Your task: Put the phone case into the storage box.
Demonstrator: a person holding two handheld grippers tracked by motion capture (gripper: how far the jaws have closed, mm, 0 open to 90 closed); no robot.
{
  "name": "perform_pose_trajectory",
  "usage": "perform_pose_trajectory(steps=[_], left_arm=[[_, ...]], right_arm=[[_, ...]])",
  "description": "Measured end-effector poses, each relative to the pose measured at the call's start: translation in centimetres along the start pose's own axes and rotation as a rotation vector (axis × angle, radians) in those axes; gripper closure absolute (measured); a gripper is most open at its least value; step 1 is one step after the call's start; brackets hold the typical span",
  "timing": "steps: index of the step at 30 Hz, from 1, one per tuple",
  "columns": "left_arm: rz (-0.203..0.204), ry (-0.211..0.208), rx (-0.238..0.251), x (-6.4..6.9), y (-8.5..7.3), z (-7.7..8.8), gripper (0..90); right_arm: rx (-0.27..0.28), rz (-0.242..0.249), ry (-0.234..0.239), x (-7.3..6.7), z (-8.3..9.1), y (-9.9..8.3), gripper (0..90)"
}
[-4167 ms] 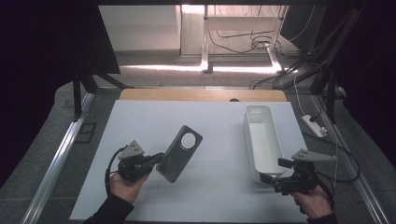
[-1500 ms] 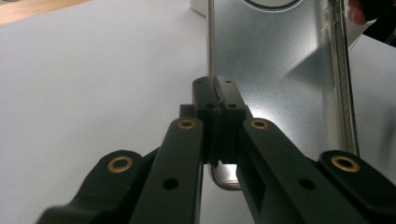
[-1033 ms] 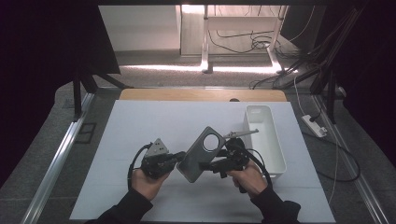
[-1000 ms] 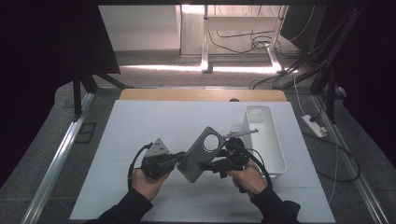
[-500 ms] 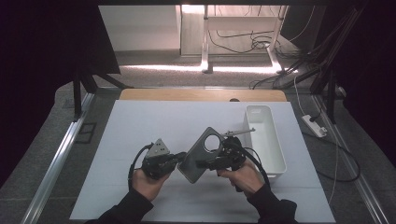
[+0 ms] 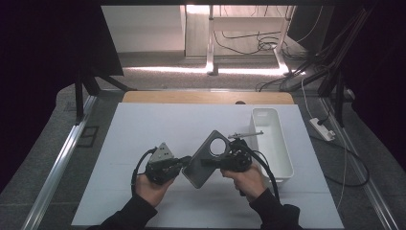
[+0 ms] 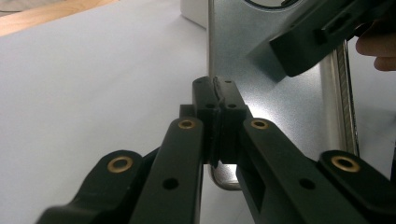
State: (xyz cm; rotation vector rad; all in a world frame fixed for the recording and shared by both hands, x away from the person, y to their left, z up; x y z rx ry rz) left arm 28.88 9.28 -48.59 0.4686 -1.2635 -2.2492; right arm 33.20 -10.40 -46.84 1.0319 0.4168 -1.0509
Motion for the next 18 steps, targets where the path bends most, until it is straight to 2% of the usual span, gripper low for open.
perform_pose_trajectory(steps=[1, 4, 12, 14, 17, 18], left_arm=[[0.0, 0.0, 0.0, 0.0, 0.0, 0.0, 89.2], [-0.003, 0.001, 0.004, 0.04, 0.03, 0.06, 89.1], [-0.017, -0.019, 0.008, 0.11, 0.02, 0.07, 87.6], [-0.02, -0.018, 0.007, 0.14, 0.03, 0.05, 86.6], [-0.01, -0.04, 0.009, 0.03, 0.06, 0.12, 83.5], [-0.003, -0.057, 0.005, -0.04, 0.09, 0.16, 79.4]], right_arm=[[0.0, 0.0, 0.0, 0.0, 0.0, 0.0, 60.2], [0.007, -0.024, 0.014, 0.14, 0.06, -0.05, 73.0], [0.012, -0.094, 0.064, 0.59, 0.1, -0.25, 84.3], [0.016, -0.103, 0.069, 0.63, 0.12, -0.25, 84.8], [0.016, -0.102, 0.067, 0.56, 0.21, -0.32, 85.1], [0.017, -0.098, 0.064, 0.49, 0.25, -0.33, 85.1]])
Point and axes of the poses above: each handheld gripper's, and its own axes: z roughly backward along the jaws, y roughly out of its top, x roughly to its right, the point moved 4 cm from there along -z, roughly forward along the jaws, and after that the axes turned 12 degrees about -z, right-handed, at the moved point
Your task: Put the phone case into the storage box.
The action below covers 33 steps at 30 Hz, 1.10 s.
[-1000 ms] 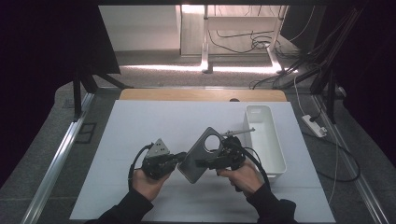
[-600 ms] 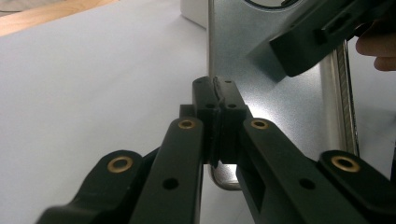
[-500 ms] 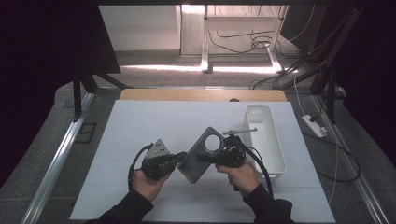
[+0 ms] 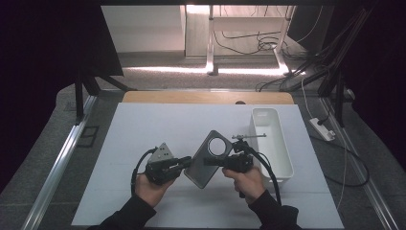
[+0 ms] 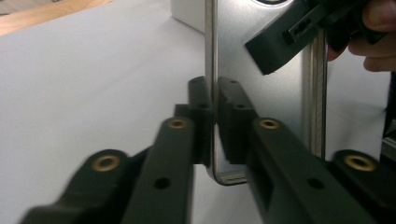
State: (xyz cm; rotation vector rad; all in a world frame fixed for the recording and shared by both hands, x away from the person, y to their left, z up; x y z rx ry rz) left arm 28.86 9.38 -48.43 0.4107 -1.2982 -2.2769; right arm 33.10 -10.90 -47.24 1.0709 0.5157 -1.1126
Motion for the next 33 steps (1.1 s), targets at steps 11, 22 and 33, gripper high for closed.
perform_pose_trajectory(steps=[11, 22, 33], left_arm=[[0.042, -0.188, 0.025, -0.8, -0.6, 0.3, 25.2], [0.03, -0.238, 0.002, -0.6, -1.5, 0.0, 8.2], [-0.003, -0.297, 0.021, 0.0, -1.9, -0.3, 0.0]], right_arm=[[-0.039, 0.153, -0.057, -0.3, 0.7, -0.3, 84.9], [-0.081, 0.297, -0.069, -0.7, 1.5, -0.6, 85.0], [-0.129, 0.395, -0.078, -0.9, 1.5, -1.2, 85.0]])
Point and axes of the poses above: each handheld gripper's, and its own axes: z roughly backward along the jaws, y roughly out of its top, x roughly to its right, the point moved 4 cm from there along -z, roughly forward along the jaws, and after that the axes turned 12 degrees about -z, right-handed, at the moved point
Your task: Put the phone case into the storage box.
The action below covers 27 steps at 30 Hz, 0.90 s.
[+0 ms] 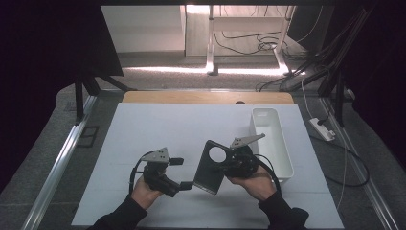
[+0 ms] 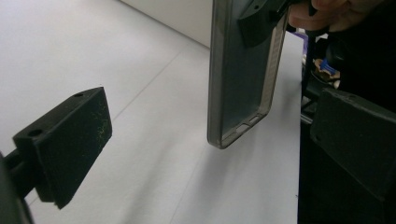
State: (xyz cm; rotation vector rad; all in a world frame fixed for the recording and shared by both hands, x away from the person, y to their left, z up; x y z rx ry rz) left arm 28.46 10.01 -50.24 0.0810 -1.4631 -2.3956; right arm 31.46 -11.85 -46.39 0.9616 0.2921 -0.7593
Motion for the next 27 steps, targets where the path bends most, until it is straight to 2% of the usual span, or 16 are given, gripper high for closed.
perform_pose_trajectory(steps=[7, 13, 22, 27], left_arm=[[-0.022, -0.022, -0.008, 0.4, 0.2, -0.7, 0.0], [-0.028, -0.06, -0.025, 0.8, 0.3, -1.4, 0.0], [-0.033, -0.083, -0.059, 1.3, 0.5, -2.2, 0.1], [-0.026, -0.123, -0.064, 1.7, 0.6, -2.4, 2.0]], right_arm=[[-0.021, 0.028, 0.04, -0.5, -0.3, -0.2, 85.0], [-0.027, 0.061, 0.086, -1.2, -0.6, -0.2, 85.0], [-0.045, 0.098, 0.109, -2.2, -1.2, -0.3, 85.0], [-0.045, 0.107, 0.116, -2.3, -1.1, -0.2, 85.1]])
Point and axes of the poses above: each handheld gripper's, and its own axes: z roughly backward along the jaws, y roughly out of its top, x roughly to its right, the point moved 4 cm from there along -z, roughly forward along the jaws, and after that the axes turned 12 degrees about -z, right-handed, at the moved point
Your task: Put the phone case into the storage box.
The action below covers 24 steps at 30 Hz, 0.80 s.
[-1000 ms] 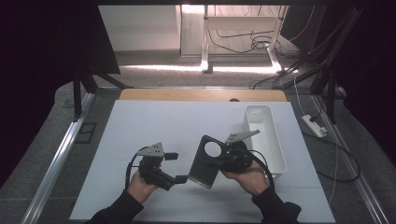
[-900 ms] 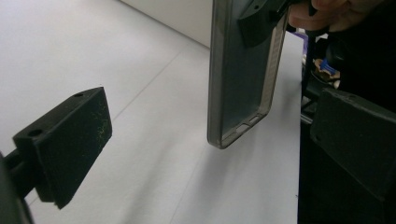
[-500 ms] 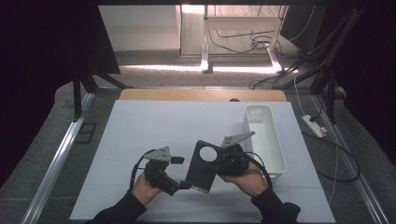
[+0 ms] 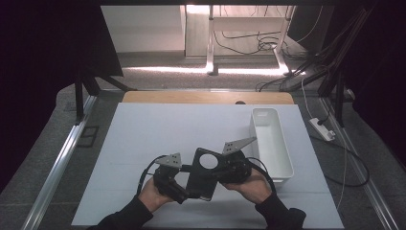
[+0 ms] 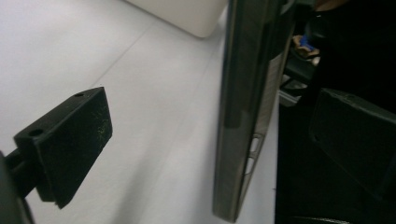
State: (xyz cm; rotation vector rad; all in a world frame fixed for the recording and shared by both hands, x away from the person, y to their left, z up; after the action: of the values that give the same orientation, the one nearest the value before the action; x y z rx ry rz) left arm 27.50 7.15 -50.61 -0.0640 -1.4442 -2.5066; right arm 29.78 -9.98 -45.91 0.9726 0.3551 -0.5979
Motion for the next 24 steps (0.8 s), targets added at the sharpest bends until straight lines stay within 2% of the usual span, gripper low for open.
perform_pose_trajectory(steps=[4, 6, 9, 11, 17, 22, 23, 24], left_arm=[[-0.013, -0.003, -0.005, 0.32, 0.02, -0.03, 15.2], [-0.019, -0.01, -0.011, 0.39, 0.0, 0.04, 28.3], [-0.013, -0.031, -0.01, 0.42, -0.08, 0.08, 43.3], [-0.009, -0.062, -0.008, 0.44, -0.12, 0.11, 51.5], [-0.007, -0.123, -0.006, 0.46, -0.22, 0.25, 75.3], [-0.011, -0.178, 0.013, 0.56, -0.19, 0.41, 81.4], [-0.015, -0.188, 0.017, 0.59, -0.15, 0.43, 84.1], [-0.02, -0.187, 0.015, 0.65, -0.06, 0.47, 84.3]], right_arm=[[-0.004, 0.002, 0.003, 0.07, -0.04, -0.01, 85.1], [-0.006, 0.005, 0.009, 0.02, -0.04, -0.02, 85.1], [-0.006, 0.007, 0.017, -0.03, -0.02, -0.01, 85.1], [-0.007, 0.009, 0.019, -0.04, 0.03, 0.0, 85.1], [-0.014, 0.03, 0.041, -0.16, 0.03, -0.04, 85.1], [-0.022, 0.045, 0.069, -0.37, 0.06, -0.08, 85.0], [-0.022, 0.047, 0.095, -0.45, 0.12, -0.06, 84.8], [-0.02, 0.05, 0.099, -0.46, 0.16, -0.05, 84.8]])
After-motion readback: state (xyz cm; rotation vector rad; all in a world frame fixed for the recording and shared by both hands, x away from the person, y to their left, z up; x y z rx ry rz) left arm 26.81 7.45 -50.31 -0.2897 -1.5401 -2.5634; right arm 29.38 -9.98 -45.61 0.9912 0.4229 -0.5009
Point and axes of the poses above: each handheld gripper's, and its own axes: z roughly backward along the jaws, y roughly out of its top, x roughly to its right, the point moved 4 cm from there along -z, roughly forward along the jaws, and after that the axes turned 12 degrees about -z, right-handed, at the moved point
